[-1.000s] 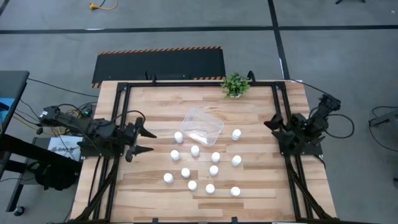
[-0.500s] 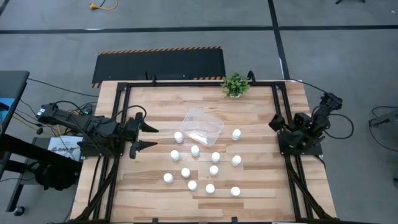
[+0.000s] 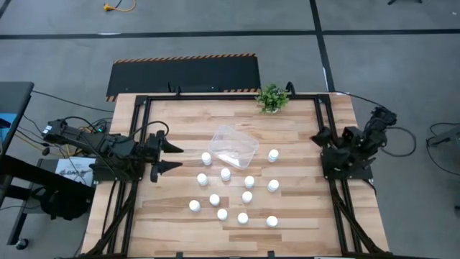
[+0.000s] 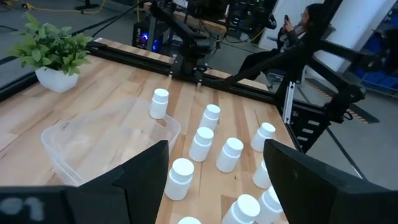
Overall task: Pick and place pill bottles into a basket
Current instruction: Put the pill bottle into the bin
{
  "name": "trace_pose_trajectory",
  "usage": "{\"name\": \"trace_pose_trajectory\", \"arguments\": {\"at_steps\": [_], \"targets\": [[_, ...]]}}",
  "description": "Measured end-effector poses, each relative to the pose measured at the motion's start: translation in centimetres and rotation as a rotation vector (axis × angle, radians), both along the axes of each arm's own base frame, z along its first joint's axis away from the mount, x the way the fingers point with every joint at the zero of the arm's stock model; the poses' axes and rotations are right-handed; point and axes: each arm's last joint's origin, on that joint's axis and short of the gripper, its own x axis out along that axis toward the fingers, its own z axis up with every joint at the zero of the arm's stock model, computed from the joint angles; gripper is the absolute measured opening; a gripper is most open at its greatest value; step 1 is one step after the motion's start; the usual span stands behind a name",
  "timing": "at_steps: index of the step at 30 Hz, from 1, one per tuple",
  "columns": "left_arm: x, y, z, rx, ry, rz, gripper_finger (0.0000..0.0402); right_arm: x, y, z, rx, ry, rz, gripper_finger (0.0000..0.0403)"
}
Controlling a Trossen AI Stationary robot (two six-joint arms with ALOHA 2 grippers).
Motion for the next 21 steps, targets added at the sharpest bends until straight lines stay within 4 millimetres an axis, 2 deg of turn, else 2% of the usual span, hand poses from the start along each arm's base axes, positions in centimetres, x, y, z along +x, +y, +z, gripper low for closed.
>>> {"name": "trace_pose_trajectory", "arguments": {"at_steps": [6, 10, 16, 21], "targets": [[0.0, 0.0, 0.0, 0.0, 0.0, 0.007, 0.0251, 0.0, -0.6, 3.7, -0.205, 0.366, -0.174, 0.0302], [0.0, 0.0, 0.0, -0.008, 0.0, 0.009, 0.0251, 0.0, -0.7, 5.3, -0.28, 0.512, -0.207, 0.0302], [0.0, 0.0, 0.0, -0.005, -0.001, 0.017, 0.0251, 1.3, 0.6, 4.3, -0.471, 0.695, -0.225, 0.0302], [0.0, 0.0, 0.0, -0.004, -0.001, 0.016, 0.0251, 3.0, 1.5, 3.3, -0.478, 0.787, -0.274, 0.0302]]}}
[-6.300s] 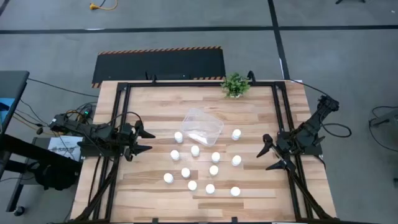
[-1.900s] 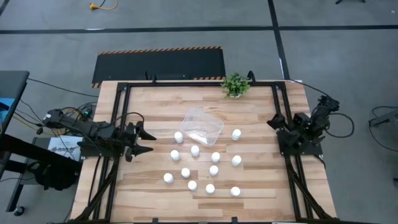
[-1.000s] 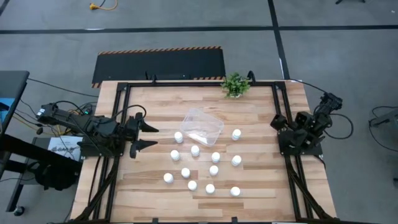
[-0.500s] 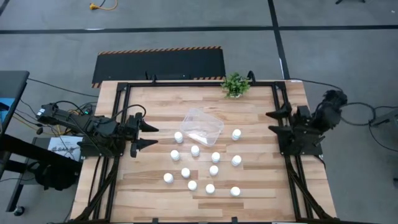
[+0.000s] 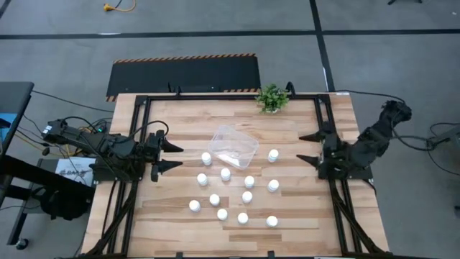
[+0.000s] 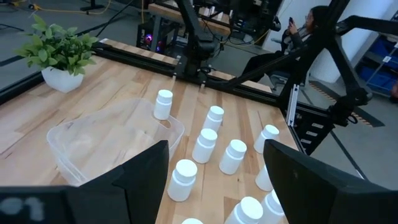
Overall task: Pick and place pill bottles into a basket
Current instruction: Put the pill bottle into the bin
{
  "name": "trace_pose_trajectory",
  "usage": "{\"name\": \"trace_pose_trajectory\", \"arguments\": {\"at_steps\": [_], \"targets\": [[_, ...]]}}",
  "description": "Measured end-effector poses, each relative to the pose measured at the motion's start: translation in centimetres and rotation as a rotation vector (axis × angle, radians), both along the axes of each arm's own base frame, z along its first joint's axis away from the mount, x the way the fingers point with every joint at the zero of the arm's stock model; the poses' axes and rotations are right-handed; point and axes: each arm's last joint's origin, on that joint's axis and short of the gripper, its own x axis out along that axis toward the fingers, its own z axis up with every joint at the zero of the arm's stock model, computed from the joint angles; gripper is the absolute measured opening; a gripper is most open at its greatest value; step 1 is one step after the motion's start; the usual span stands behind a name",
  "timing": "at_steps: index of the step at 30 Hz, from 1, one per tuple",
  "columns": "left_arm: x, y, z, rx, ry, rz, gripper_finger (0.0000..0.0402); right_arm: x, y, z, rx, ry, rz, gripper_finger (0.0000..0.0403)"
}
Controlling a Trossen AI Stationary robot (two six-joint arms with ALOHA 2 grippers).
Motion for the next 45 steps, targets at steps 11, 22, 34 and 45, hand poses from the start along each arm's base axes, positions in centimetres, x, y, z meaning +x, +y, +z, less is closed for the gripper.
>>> {"name": "trace_pose_trajectory", "arguments": {"at_steps": [11, 22, 34, 45], "targets": [[0.0, 0.0, 0.0, 0.0, 0.0, 0.0, 0.0251, 3.6, -0.1, -1.8, 0.074, 0.185, 0.008, 0.0301], [0.1, 0.0, -0.3, 0.131, 0.035, -0.025, 0.0251, 6.1, -1.2, -4.5, 0.117, 0.466, 0.035, 0.0301], [0.7, -0.2, -0.9, 0.203, 0.081, -0.043, 0.0251, 7.4, -1.8, -5.4, 0.141, 0.522, 0.001, 0.0301], [0.7, -0.2, -0.9, 0.251, 0.08, -0.058, 0.0251, 7.9, -2.6, -6.0, 0.156, 0.555, -0.056, 0.0301]]}}
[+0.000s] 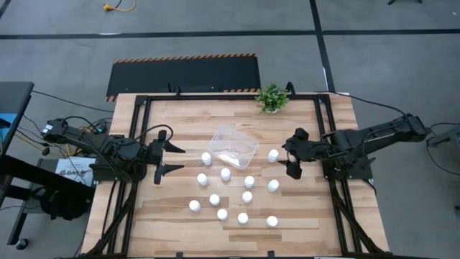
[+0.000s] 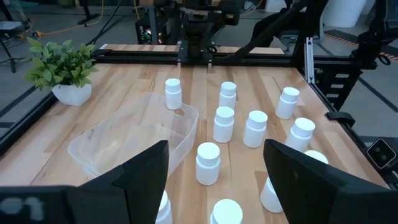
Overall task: Pick and place pill bottles into a basket
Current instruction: Put the pill bottle into the bin
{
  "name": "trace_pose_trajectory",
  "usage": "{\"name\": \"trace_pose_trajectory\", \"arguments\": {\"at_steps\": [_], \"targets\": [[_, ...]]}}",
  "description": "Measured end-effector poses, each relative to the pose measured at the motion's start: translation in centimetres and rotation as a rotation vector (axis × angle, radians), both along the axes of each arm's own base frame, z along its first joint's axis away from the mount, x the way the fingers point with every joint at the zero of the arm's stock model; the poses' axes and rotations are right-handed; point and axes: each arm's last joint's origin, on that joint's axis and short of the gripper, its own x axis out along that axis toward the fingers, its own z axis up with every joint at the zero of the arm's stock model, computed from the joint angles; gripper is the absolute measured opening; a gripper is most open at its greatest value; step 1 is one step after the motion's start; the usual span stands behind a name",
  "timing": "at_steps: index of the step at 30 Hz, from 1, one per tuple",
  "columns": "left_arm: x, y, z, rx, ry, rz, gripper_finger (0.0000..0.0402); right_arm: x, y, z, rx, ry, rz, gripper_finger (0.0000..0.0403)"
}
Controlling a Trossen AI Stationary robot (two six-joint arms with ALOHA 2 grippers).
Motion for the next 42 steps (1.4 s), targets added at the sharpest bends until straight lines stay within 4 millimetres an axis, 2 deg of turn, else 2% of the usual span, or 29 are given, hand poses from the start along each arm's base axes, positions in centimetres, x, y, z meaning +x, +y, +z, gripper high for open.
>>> {"name": "trace_pose_trajectory", "arguments": {"at_steps": [4, 10, 23, 29, 42], "targets": [[0.1, 0.0, 0.2, -0.006, -0.022, 0.001, 0.0251, 0.8, -0.4, -1.0, 0.039, 0.07, -0.007, 0.0301], [0.1, 0.0, 0.4, -0.016, -0.046, 0.007, 0.0251, 2.0, -0.7, -1.7, 0.048, 0.087, 0.009, 0.0301], [0.1, 0.1, 0.4, -0.013, -0.046, 0.037, 0.0251, 2.0, -1.9, -1.9, -0.052, 0.133, 0.083, 0.0301], [0.1, 0.1, 0.4, -0.02, -0.046, 0.046, 0.0251, 1.9, -2.7, -2.0, -0.033, 0.163, 0.069, 0.0301], [0.1, 0.1, 0.4, -0.033, -0.045, 0.066, 0.0251, 3.7, -3.1, -4.5, -0.034, 0.288, 0.137, 0.0301]]}}
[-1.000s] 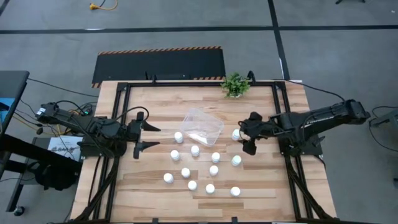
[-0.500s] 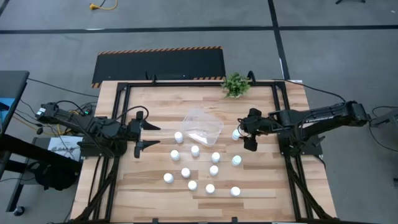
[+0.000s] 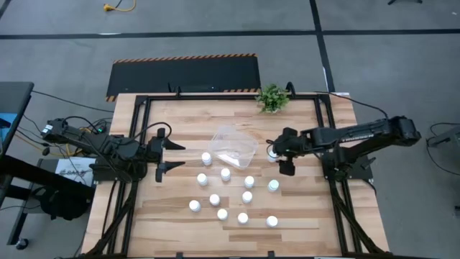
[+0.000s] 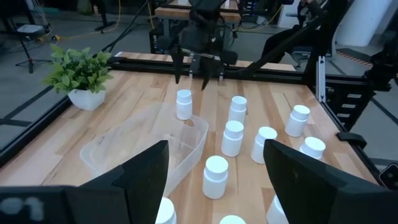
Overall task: Pick and place pill bottles into a basket
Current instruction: Put the pill bottle into the bin
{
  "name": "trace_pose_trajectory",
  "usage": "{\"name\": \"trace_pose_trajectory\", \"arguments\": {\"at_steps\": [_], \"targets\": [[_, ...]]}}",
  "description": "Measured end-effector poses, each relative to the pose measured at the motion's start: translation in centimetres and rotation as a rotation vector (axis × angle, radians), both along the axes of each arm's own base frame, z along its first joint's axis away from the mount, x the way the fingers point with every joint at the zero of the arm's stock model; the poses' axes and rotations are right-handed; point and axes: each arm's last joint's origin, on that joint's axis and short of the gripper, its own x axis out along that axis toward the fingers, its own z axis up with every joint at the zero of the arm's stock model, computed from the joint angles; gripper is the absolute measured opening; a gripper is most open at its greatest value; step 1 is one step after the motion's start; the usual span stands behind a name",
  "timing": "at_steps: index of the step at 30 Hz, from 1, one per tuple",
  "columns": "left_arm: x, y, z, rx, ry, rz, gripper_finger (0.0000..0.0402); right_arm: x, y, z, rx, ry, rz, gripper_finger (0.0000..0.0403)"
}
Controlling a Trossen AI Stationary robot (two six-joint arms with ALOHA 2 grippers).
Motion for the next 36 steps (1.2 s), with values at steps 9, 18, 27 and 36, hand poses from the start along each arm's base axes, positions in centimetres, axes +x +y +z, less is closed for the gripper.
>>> {"name": "trace_pose_trajectory", "arguments": {"at_steps": [9, 18, 27, 36], "targets": [[0.0, 0.0, 0.0, -0.009, 0.0, 0.002, 0.0251, 0.4, -0.7, -0.8, -0.025, 0.042, 0.023, 0.0301], [0.0, 0.0, 0.0, -0.011, 0.0, 0.002, 0.0251, 0.5, -0.7, -0.8, -0.018, 0.041, 0.07, 0.0301], [0.0, 0.0, 0.0, -0.011, 0.001, 0.002, 0.0251, 1.4, -1.0, -1.7, -0.007, 0.055, 0.096, 0.0301], [0.0, 0.0, -0.1, -0.015, 0.005, 0.003, 0.0251, 2.2, -1.0, -3.6, -0.015, 0.128, 0.132, 0.0301]]}}
